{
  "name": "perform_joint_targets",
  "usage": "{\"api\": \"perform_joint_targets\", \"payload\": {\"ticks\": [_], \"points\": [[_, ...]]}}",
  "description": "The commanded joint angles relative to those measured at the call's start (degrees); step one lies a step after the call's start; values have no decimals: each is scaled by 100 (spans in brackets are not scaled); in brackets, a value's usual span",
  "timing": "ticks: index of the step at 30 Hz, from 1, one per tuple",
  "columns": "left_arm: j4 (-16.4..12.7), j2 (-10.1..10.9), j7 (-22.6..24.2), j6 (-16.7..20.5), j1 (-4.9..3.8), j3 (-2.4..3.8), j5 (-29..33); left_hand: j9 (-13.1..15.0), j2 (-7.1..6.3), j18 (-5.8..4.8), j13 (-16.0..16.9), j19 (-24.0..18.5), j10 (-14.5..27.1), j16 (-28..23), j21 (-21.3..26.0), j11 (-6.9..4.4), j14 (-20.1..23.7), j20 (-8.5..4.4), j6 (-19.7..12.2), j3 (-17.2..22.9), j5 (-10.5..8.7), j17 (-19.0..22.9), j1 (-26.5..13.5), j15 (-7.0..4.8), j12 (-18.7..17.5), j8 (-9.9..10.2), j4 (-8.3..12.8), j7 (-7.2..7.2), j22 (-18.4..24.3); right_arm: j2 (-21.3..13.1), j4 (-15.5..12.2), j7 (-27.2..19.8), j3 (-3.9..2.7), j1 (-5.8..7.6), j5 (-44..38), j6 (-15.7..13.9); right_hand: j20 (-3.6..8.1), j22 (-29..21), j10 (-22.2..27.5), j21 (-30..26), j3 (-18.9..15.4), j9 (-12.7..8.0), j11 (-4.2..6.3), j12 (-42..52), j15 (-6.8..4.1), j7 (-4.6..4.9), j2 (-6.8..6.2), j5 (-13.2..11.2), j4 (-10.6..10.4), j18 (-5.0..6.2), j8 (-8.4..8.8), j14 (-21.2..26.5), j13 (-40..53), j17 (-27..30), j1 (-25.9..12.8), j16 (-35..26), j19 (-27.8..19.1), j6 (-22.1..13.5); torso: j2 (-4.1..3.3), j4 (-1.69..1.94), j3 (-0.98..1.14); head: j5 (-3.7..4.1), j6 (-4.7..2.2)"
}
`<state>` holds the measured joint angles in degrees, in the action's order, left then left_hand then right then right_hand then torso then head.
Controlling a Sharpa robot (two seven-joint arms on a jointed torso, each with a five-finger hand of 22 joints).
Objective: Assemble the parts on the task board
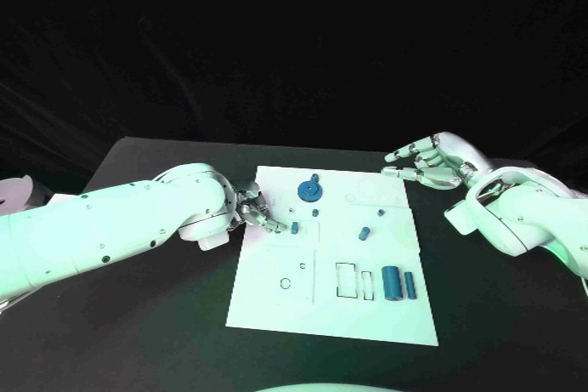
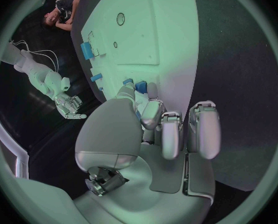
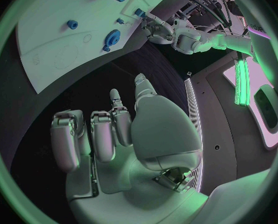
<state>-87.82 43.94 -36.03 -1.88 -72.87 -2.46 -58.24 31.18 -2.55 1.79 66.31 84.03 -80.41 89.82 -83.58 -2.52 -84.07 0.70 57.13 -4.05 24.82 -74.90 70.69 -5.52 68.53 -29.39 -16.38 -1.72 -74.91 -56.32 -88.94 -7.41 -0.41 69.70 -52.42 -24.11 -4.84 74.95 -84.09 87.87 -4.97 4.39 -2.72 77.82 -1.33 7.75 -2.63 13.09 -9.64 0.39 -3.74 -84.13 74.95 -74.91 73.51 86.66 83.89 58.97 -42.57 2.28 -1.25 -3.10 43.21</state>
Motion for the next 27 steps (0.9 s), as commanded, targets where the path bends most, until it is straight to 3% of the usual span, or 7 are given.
{"api": "perform_joint_targets", "payload": {"ticks": [1,19,27], "points": [[-5,-32,-11,42,2,1,36,-20,3,-6,-13,391,-21,18,-18,-10,-593,-44,14,72,98,-1510,73,-43,-10,-29,-9,22,-904,9,0,-44,0,-5,-11,82,13,1087,-81,-37,-17,9,-1,-20,-10,-16,57,33,1,67,-16,-453,872,-903,21,-28,370,32,2,-2,-1,-10,-1],[103,-77,-70,-61,2,2,75,-101,-135,-11,-19,397,-21,18,-31,-27,-593,-58,42,433,142,-1510,104,-58,-12,-47,-28,40,-924,15,10,-37,0,-7,-8,104,14,1087,-84,-37,-25,9,-1,-14,-10,-16,78,46,-3,67,-15,-453,874,-902,28,-30,370,31,0,-4,1,-13,2],[120,-109,-76,-82,2,2,76,-149,-169,-11,-29,398,-18,18,-29,-47,-593,-76,22,856,146,-1510,314,-76,-20,-75,7,61,-930,15,10,-39,0,-10,-8,109,14,1088,-84,-37,-27,9,-1,-14,-10,-16,82,50,-3,67,-15,-454,874,-906,31,-27,371,30,0,-1,-1,-4,16]]}}
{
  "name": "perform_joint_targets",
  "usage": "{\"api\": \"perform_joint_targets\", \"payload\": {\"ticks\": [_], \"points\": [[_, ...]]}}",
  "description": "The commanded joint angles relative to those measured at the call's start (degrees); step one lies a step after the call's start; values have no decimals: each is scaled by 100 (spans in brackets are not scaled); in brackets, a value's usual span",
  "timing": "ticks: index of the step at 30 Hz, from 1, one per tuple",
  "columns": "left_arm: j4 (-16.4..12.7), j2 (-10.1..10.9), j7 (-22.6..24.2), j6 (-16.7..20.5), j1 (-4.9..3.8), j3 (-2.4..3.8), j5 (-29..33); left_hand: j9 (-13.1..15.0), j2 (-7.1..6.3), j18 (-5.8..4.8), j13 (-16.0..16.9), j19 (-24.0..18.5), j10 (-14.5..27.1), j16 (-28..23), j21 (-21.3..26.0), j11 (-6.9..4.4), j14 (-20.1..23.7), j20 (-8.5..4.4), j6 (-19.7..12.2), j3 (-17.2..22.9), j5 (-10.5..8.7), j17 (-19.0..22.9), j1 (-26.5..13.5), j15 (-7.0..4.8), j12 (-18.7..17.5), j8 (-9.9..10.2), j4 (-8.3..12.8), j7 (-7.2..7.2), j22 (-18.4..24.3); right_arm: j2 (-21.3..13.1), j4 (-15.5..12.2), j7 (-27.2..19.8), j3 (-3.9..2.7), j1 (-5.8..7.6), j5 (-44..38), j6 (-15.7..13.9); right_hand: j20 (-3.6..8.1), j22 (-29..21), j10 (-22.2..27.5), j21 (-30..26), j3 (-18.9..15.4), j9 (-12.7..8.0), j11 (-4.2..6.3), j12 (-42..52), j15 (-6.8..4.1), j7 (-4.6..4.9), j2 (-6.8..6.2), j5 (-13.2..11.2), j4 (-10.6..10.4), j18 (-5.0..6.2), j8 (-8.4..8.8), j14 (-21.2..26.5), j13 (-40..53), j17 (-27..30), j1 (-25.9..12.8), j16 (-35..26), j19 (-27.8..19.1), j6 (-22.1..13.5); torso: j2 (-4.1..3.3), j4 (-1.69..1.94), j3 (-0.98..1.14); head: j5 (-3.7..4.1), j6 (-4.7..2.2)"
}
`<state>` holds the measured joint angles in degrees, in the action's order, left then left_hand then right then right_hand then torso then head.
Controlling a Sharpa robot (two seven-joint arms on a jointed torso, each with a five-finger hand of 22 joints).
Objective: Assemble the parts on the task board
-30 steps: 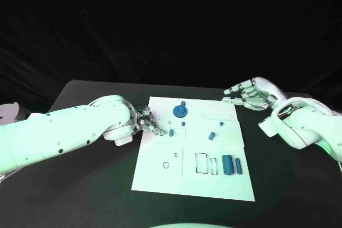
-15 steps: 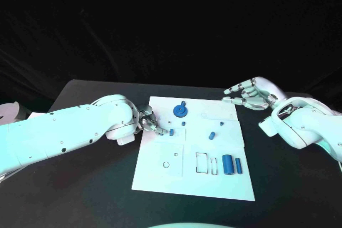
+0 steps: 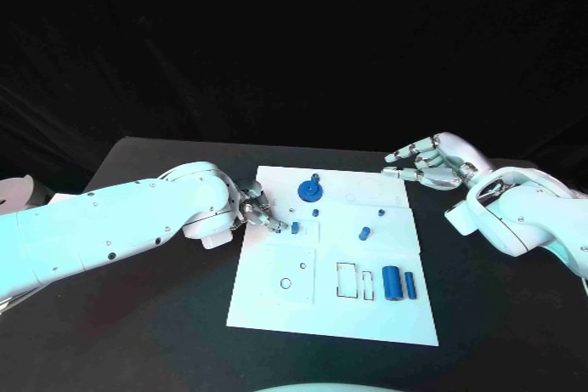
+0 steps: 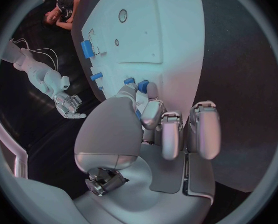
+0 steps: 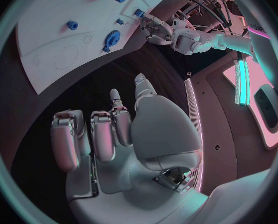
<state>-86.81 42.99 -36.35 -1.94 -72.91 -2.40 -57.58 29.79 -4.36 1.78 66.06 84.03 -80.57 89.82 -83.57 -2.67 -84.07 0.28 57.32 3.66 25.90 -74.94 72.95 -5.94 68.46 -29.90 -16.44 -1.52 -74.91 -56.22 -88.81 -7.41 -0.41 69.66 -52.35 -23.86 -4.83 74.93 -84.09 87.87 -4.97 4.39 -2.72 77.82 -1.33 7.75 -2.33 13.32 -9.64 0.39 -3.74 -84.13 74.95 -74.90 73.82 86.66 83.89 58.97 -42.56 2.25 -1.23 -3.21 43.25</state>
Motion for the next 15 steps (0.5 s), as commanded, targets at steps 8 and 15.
{"api": "perform_joint_targets", "payload": {"ticks": [8,15], "points": [[22,-41,-44,-49,5,-4,48,-75,-106,-6,-54,391,44,18,-6,-31,-593,-48,-100,894,62,-1506,496,-42,-78,-23,83,31,-919,-2,-7,-40,0,-7,-13,88,14,1089,-84,-38,-29,9,-1,-13,-11,-16,54,32,-3,67,-15,-454,874,-906,3,-28,370,30,0,3,-4,6,8],[16,-55,-37,0,5,-4,121,-53,-550,-4,-100,389,41,18,10,15,-593,-20,-195,2310,154,-1506,552,-3,-129,-160,272,-37,-920,-5,-9,-43,0,-8,-5,91,14,1092,-85,-36,-30,9,-1,-12,-11,-16,59,40,-2,66,-15,-454,874,-908,6,-27,372,30,2,3,-1,6,-1]]}}
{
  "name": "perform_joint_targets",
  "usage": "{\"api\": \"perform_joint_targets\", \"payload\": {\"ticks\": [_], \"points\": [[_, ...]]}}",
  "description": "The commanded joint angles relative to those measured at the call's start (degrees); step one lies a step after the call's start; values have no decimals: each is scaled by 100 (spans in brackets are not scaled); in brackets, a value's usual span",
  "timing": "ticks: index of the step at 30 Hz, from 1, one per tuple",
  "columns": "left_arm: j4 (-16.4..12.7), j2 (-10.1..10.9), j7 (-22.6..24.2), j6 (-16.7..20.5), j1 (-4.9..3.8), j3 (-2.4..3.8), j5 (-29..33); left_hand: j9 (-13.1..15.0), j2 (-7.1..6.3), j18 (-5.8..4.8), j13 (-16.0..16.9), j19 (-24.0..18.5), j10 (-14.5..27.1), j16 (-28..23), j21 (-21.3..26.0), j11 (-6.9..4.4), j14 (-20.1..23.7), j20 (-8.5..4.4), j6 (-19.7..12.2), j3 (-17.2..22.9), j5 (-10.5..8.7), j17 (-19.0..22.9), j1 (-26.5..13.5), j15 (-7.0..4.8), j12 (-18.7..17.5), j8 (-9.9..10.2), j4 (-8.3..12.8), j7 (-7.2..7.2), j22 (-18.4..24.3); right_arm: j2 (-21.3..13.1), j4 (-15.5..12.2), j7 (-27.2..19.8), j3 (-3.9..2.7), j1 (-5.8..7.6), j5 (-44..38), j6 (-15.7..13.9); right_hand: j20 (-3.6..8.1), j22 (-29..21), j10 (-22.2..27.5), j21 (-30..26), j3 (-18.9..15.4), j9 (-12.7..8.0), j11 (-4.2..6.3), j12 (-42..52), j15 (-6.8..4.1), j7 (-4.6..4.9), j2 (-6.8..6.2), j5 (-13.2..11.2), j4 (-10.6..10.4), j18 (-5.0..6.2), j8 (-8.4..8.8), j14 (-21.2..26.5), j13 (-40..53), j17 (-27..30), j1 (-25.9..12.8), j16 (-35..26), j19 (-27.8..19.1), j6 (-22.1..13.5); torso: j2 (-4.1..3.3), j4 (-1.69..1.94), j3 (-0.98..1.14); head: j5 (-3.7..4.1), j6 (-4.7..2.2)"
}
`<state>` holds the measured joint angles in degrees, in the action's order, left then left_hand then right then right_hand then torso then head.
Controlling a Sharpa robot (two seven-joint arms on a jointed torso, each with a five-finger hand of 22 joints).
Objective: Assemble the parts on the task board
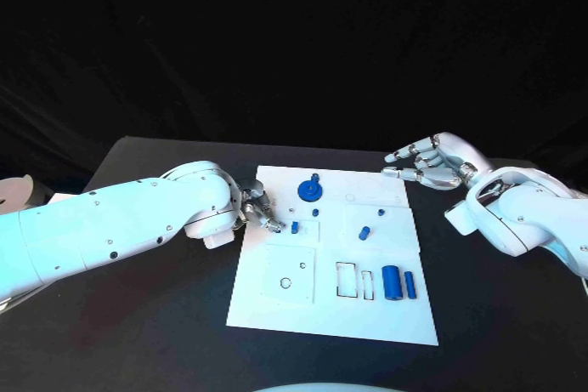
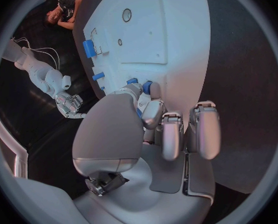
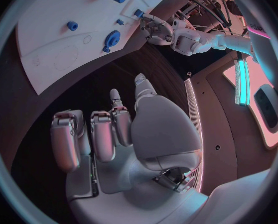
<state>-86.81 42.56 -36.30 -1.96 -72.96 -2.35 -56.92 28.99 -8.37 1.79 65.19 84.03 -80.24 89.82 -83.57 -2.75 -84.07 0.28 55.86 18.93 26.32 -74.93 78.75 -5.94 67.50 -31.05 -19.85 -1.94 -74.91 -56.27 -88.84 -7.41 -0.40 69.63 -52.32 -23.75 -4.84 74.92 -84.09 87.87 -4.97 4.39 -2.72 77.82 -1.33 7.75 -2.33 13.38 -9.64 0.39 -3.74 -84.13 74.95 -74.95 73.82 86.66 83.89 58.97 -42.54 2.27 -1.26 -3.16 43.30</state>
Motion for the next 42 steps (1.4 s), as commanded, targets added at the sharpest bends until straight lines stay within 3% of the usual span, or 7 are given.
{"api": "perform_joint_targets", "payload": {"ticks": [1,4,9,18,27,35,42], "points": [[15,-13,-42,-2,10,-9,59,45,-195,-5,-17,389,5,18,11,39,-593,-13,-61,930,223,-1507,-39,-2,-36,-79,683,-3,-920,0,-6,-43,0,-5,-7,81,14,1093,-85,-36,-30,9,-1,-12,-11,-16,59,34,-2,66,-15,-454,874,-903,6,-28,372,30,0,0,1,-1,-7],[11,-15,-40,-17,10,-9,76,92,-296,-7,-28,392,-3,18,7,52,-593,8,-93,1269,393,-1507,-127,9,-47,-170,855,-31,-929,-3,-7,-42,0,-5,-3,89,14,1093,-85,-36,-30,9,-1,-12,-11,-16,59,34,-2,66,-15,-454,874,-903,6,-28,372,30,-2,-3,0,-5,-3],[15,-25,-33,9,10,-9,165,144,-367,-9,-37,397,-22,18,-4,49,-593,17,-119,1538,427,-1507,-317,22,-49,-278,1030,-29,-944,-4,-7,-42,0,-5,-1,100,14,1093,-85,-36,-30,9,-1,-12,-11,-16,59,34,-2,66,-15,-454,874,-903,6,-28,372,30,1,-1,3,-9,-6],[39,-19,25,168,9,-6,410,191,-422,-16,38,407,-75,18,-31,46,-593,20,-111,1825,473,-1507,-494,32,25,-402,1280,-26,-974,-5,-3,-45,1,-6,7,113,14,1095,-86,-35,-32,9,-1,-9,-11,-16,63,43,-3,66,-15,-454,876,-904,8,-27,373,30,7,0,2,-8,-20],[63,7,99,133,-6,2,662,197,-462,-13,45,402,-90,18,-18,44,-593,27,-94,1906,474,-1507,-559,39,33,-437,1376,-19,-966,2,4,-48,3,-6,11,123,15,1096,-86,-34,-35,9,-1,-9,-11,-16,65,51,-5,65,-15,-455,875,-908,7,-25,374,30,7,8,3,-32,-34],[138,24,220,-19,-36,17,977,189,-470,-7,30,395,-86,18,5,44,-593,30,-87,1939,474,-1507,-567,41,19,-437,1419,-19,-948,14,18,-52,5,-8,15,129,15,1099,-85,-33,-37,9,-1,-11,-11,-16,67,56,-6,65,-15,-454,874,-904,6,-28,376,30,-4,-2,-4,-32,-47],[330,43,399,-558,-165,49,1623,175,-482,14,1,368,-74,18,86,47,-593,31,-80,1961,467,-1507,-572,44,-10,-427,1468,-21,-879,21,31,-56,8,-15,18,134,15,1099,-85,-33,-37,9,-1,-11,-11,-16,67,56,-6,65,-15,-454,874,-904,6,-28,376,30,2,4,-2,-36,-32]]}}
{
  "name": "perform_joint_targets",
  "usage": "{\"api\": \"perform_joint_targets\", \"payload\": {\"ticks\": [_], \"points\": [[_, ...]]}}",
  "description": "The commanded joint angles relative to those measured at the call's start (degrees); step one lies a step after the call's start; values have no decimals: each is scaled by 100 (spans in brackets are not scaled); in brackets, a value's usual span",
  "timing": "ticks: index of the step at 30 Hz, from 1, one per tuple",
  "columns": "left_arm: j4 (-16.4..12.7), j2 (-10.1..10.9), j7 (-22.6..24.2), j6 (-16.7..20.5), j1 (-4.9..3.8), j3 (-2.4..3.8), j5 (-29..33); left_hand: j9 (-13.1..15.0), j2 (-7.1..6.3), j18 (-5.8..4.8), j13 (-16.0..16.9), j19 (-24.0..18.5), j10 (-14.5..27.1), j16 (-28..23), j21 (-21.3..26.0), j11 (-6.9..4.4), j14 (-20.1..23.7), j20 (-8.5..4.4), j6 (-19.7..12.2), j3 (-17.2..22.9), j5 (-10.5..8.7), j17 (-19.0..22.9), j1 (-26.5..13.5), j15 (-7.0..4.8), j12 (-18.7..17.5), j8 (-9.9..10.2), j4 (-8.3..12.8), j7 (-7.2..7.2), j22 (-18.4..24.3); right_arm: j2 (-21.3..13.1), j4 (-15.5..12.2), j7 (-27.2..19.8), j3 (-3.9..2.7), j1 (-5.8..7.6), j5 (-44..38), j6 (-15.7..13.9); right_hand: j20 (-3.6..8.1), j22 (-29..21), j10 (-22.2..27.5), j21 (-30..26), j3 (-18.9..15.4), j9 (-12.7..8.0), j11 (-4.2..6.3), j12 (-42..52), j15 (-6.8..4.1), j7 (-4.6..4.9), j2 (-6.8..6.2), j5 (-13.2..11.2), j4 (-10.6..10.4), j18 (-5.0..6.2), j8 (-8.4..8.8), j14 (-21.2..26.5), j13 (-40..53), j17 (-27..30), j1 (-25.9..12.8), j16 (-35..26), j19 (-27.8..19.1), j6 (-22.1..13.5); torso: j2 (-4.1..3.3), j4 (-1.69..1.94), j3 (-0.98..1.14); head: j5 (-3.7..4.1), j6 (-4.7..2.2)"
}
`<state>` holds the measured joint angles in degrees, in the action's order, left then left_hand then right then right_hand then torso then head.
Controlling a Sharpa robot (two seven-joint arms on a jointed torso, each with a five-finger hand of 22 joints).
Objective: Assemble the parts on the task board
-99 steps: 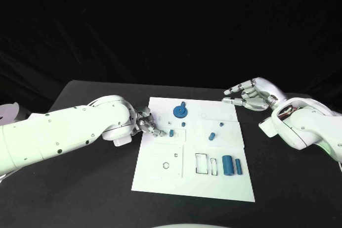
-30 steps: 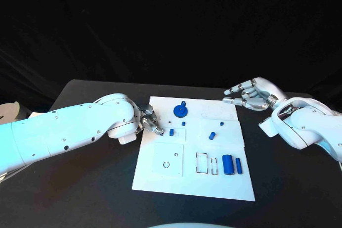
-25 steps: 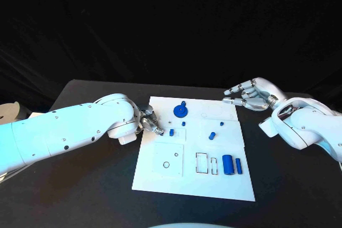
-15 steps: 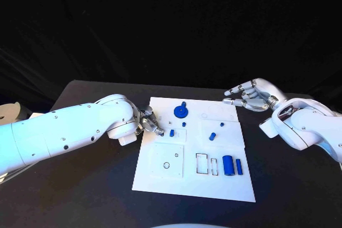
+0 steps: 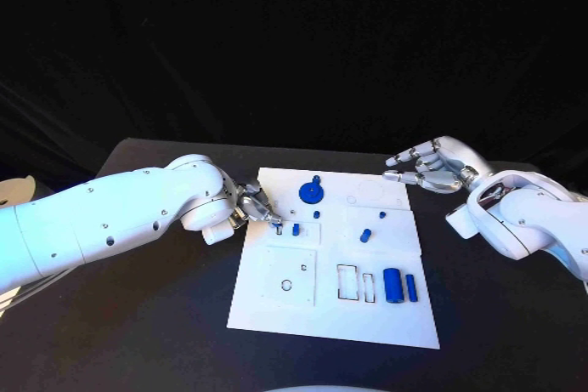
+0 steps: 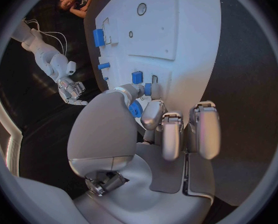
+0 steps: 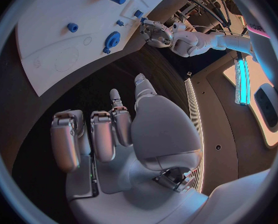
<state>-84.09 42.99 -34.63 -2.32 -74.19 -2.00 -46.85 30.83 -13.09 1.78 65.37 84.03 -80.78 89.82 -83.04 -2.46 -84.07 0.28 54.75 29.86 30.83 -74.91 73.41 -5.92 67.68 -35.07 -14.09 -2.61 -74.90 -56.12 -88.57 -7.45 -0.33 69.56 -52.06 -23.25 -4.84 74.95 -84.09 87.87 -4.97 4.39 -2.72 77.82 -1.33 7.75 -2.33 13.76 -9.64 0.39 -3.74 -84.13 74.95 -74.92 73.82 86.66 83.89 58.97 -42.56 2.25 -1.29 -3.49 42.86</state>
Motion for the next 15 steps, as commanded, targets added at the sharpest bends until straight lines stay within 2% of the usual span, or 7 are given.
{"api": "perform_joint_targets", "payload": {"ticks": [1,4,8,11,15], "points": [[93,1,242,-629,-65,19,714,-15,-14,20,-23,362,-19,18,52,19,-593,29,35,865,11,-1509,-43,44,-34,-20,902,44,-863,5,7,-53,1,-9,-6,84,15,1096,-85,-33,-37,9,-1,-11,-11,-16,67,18,-6,65,-15,-454,874,-907,6,-28,376,29,5,7,-1,8,17],[205,-20,251,-969,-131,29,918,-33,-21,22,-26,357,-21,18,62,21,-593,28,50,860,3,-1509,-50,47,-38,-1,939,41,-857,6,16,-55,2,-13,-2,86,15,1096,-85,-33,-37,9,-1,-11,-11,-16,67,18,-6,65,-15,-454,874,-907,6,-28,376,29,2,6,-3,-1,18],[443,-136,212,-1667,-229,36,1091,-67,-12,23,-32,353,-20,18,66,26,-593,31,69,847,-4,-1509,-56,52,-48,39,993,33,-856,17,35,-59,3,-18,2,86,15,1096,-85,-33,-37,9,-1,-11,-11,-16,67,18,-6,65,-15,-454,874,-907,6,-28,376,29,2,6,-4,-9,12],[633,-274,123,-2215,-277,36,1011,-88,3,18,-23,357,-22,18,50,30,-593,34,80,840,-5,-1509,-52,55,-44,67,1031,26,-871,26,45,-61,3,-19,3,86,15,1096,-85,-33,-37,9,-1,-11,-11,-16,67,18,-6,65,-15,-454,874,-907,6,-28,376,29,2,4,-3,-16,15],[901,-500,-6,-2663,-339,34,626,-108,25,16,-10,358,-25,18,43,35,-593,38,87,838,-5,-1509,-47,58,-36,94,1066,18,-879,41,61,-61,3,-21,4,81,15,1092,-83,-35,-45,9,-1,-17,-11,-16,72,34,-10,66,-15,-455,871,-907,4,-28,374,29,6,5,-1,-24,11]]}}
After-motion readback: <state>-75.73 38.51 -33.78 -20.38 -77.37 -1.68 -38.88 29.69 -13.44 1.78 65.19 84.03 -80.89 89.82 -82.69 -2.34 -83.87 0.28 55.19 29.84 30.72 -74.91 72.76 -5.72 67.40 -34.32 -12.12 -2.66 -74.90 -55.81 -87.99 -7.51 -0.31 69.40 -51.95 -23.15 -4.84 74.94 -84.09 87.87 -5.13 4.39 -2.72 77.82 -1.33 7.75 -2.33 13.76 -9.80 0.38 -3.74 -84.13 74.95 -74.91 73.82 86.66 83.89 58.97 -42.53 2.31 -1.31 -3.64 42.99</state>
